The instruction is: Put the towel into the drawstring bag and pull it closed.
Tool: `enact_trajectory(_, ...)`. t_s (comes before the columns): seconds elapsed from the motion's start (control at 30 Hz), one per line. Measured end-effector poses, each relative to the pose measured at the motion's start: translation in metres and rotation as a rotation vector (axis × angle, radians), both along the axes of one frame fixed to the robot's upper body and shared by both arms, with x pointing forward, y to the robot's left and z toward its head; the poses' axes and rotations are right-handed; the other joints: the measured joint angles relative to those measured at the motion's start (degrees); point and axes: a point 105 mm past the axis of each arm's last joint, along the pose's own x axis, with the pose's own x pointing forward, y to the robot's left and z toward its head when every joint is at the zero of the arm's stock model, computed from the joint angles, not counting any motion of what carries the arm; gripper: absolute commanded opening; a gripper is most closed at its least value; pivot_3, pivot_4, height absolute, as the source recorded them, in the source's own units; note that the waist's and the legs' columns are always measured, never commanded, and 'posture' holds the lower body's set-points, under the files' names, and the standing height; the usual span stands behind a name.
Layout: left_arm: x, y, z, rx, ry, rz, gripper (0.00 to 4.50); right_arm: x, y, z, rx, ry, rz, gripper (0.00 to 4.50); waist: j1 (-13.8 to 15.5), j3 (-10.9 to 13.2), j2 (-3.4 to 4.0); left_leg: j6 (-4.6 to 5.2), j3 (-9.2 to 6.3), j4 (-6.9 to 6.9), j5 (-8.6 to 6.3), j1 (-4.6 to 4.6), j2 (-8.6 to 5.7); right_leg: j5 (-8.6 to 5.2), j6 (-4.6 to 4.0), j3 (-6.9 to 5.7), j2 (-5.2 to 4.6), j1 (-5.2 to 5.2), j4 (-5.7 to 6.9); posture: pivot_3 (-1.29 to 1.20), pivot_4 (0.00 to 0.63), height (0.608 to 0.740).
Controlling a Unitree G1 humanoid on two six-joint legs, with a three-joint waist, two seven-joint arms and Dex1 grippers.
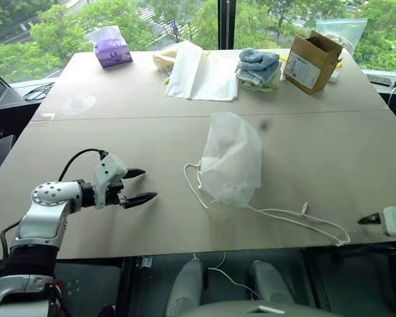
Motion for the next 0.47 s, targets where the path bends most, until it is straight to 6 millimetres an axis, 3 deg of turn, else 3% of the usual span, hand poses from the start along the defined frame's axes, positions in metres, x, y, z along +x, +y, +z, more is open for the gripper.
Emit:
enact_trajectory(0.07,0.000,-0.002,0.002,0.002,-0.014,-0.009,4.40,0.015,0.003,0.011,0.133,-0.067,-0.092,2.77,0.15,0.00,0.00,0.00,-0.07,0.00,0.00,-0.01,0.00,0.00,0.00,-0.06,0.00,0.01,0.01,0.00,0.150,0.740)
enact_trajectory(0.17,-0.003,0.000,-0.002,0.005,-0.009,-0.006,4.40,0.025,-0.009,0.018,0.241,-0.110,-0.225,2.77,0.66,0.01,0.02,0.00,-0.24,-0.02,-0.01,-0.10,-0.04,0.00,0.00,-0.20,-0.04,0.00,-0.02,0.00,0.150,0.740)
enact_trajectory(0.27,-0.005,0.000,-0.004,0.011,-0.009,-0.006,4.40,0.021,-0.006,0.019,0.395,-0.069,-0.264,2.77,1.18,0.04,0.05,0.00,-0.36,-0.08,-0.02,-0.19,-0.06,0.00,-0.01,-0.28,-0.06,0.00,-0.10,0.00,0.150,0.740)
enact_trajectory(0.47,-0.004,-0.001,-0.002,0.023,-0.033,0.001,4.40,0.002,-0.007,-0.002,0.515,0.059,-0.274,2.77,1.63,0.06,0.09,0.02,-0.25,-0.06,-0.03,-0.12,-0.07,0.00,0.00,-0.21,-0.06,0.01,-0.09,0.00,0.150,0.740)
